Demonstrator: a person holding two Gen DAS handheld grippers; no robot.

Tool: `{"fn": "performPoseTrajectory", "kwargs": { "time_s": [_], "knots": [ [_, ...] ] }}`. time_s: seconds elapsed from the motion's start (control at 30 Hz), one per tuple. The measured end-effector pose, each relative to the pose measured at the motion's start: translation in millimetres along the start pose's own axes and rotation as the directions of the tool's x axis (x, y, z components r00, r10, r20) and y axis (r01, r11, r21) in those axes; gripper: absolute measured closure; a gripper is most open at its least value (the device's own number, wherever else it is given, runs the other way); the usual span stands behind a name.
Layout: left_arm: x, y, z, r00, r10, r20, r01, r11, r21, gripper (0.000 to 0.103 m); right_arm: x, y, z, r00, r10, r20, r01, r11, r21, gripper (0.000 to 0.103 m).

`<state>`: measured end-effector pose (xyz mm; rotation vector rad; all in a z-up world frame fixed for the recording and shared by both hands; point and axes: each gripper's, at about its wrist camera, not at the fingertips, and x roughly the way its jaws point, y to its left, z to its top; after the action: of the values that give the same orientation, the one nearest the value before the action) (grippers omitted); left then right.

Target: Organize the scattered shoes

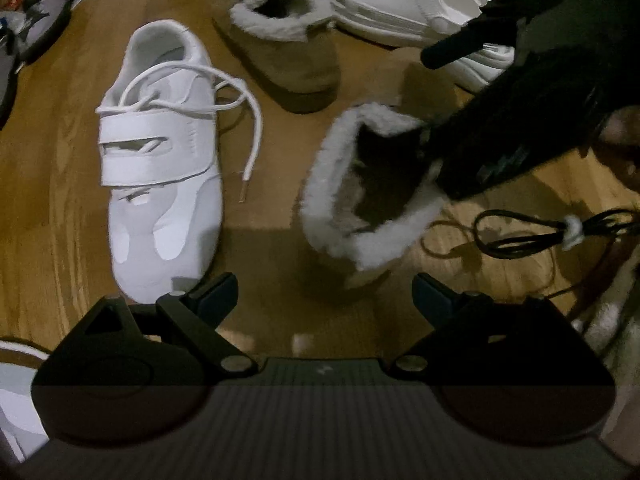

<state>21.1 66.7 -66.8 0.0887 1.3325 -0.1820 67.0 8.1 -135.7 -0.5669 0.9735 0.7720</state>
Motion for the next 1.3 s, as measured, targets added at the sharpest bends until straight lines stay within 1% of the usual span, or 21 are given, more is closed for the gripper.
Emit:
{"fn": "performPoseTrajectory", "kwargs": {
  "time_s": [0.1, 0.2, 0.23, 0.3, 0.33, 0.4, 0.47, 0.53, 0.57, 0.63, 0.67, 0.7, 0.73, 0.77, 0.8, 0.87, 0.9, 0.97, 1.1, 1.2, 1.3],
  "knots": [
    [1, 6, -1, 1.0, -0.004, -0.005, 0.004, 1.0, -0.026, 0.008, 19, 0, -16, 0.998, -0.068, -0.019, 0.068, 0.997, 0.04, 0.037],
    [0, 8, -1, 1.0, -0.007, -0.004, 0.007, 0.999, -0.033, 0.008, 10, -28, -32, 1.0, -0.029, 0.013, 0.022, 0.936, 0.351, 0.056],
    [-1, 9, -1, 1.0, -0.015, 0.0, 0.015, 0.999, -0.037, 0.006, 6, -41, -45, 0.999, 0.018, 0.042, -0.036, 0.869, 0.493, 0.061],
    [-3, 9, 0, 1.0, -0.03, 0.007, 0.03, 0.999, -0.044, 0.005, -3, -68, -71, 0.988, 0.094, 0.12, -0.152, 0.664, 0.732, 0.068],
    [-3, 8, 1, 0.999, -0.032, 0.006, 0.032, 0.999, -0.044, 0.005, -7, -79, -85, 0.979, 0.122, 0.165, -0.205, 0.543, 0.815, 0.068],
    [-4, 5, 2, 1.0, -0.02, 0.019, 0.021, 0.999, -0.034, 0.005, -8, -81, -115, 0.955, 0.167, 0.243, -0.289, 0.358, 0.888, 0.069],
    [-3, 0, 3, 0.999, -0.012, 0.036, 0.013, 0.999, -0.031, 0.005, -3, -79, -148, 0.908, 0.24, 0.344, -0.381, 0.126, 0.916, 0.073],
    [-4, 0, 4, 0.999, -0.016, 0.049, 0.018, 0.999, -0.045, 0.005, 13, -67, -170, 0.842, 0.336, 0.422, -0.432, -0.048, 0.901, 0.088],
    [-5, 0, 4, 0.998, -0.016, 0.052, 0.018, 0.999, -0.049, 0.005, 14, -62, -171, 0.83, 0.36, 0.425, -0.441, -0.041, 0.897, 0.093],
    [-5, 2, 4, 0.999, -0.012, 0.049, 0.015, 0.999, -0.045, 0.005, -1, -58, -160, 0.845, 0.347, 0.406, -0.464, 0.102, 0.88, 0.093],
    [-5, 3, 4, 0.999, -0.01, 0.047, 0.012, 0.999, -0.043, 0.005, -8, -56, -155, 0.853, 0.34, 0.396, -0.47, 0.172, 0.866, 0.089],
    [-5, 4, 4, 0.999, -0.011, 0.044, 0.013, 0.999, -0.043, 0.005, -14, -57, -147, 0.867, 0.327, 0.376, -0.463, 0.253, 0.849, 0.072],
    [-3, 7, 4, 0.999, -0.024, 0.034, 0.026, 0.998, -0.052, 0.005, -26, -58, -131, 0.896, 0.291, 0.335, -0.432, 0.4, 0.808, 0.059],
    [0, 10, 3, 0.999, -0.041, 0.024, 0.043, 0.997, -0.063, 0.005, -38, -59, -112, 0.925, 0.248, 0.287, -0.379, 0.553, 0.742, 0.031],
    [1, 10, 3, 0.998, -0.055, 0.018, 0.057, 0.996, -0.072, 0.005, -46, -59, -96, 0.946, 0.206, 0.248, -0.322, 0.671, 0.668, 0.017],
    [6, 10, 3, 0.991, -0.136, -0.002, 0.135, 0.985, -0.11, 0.005, -59, -56, -64, 0.976, 0.114, 0.187, -0.192, 0.857, 0.478, 0.016],
    [8, 8, 3, 0.988, -0.154, -0.007, 0.153, 0.982, -0.115, 0.005, -58, -54, -45, 0.981, 0.102, 0.164, -0.156, 0.917, 0.366, 0.014],
    [12, 3, 2, 0.983, -0.183, -0.015, 0.18, 0.976, -0.12, 0.005, -51, -51, -13, 0.987, 0.091, 0.135, -0.115, 0.976, 0.183, 0.011],
    [16, -6, 1, 0.986, -0.163, -0.03, 0.16, 0.983, -0.092, 0.005, -12, -53, 25, 0.99, 0.139, 0.024, -0.138, 0.99, -0.021, 0.011],
    [20, -6, -2, 0.985, -0.167, -0.044, 0.162, 0.982, -0.092, 0.005, 10, -58, 24, 0.985, 0.165, -0.051, -0.166, 0.986, -0.026, 0.015],
    [22, -2, -4, 0.987, -0.155, -0.036, 0.151, 0.982, -0.111, 0.005, 29, -75, 13, 0.932, 0.333, -0.146, -0.304, 0.933, 0.191, 0.013]
  ]
}}
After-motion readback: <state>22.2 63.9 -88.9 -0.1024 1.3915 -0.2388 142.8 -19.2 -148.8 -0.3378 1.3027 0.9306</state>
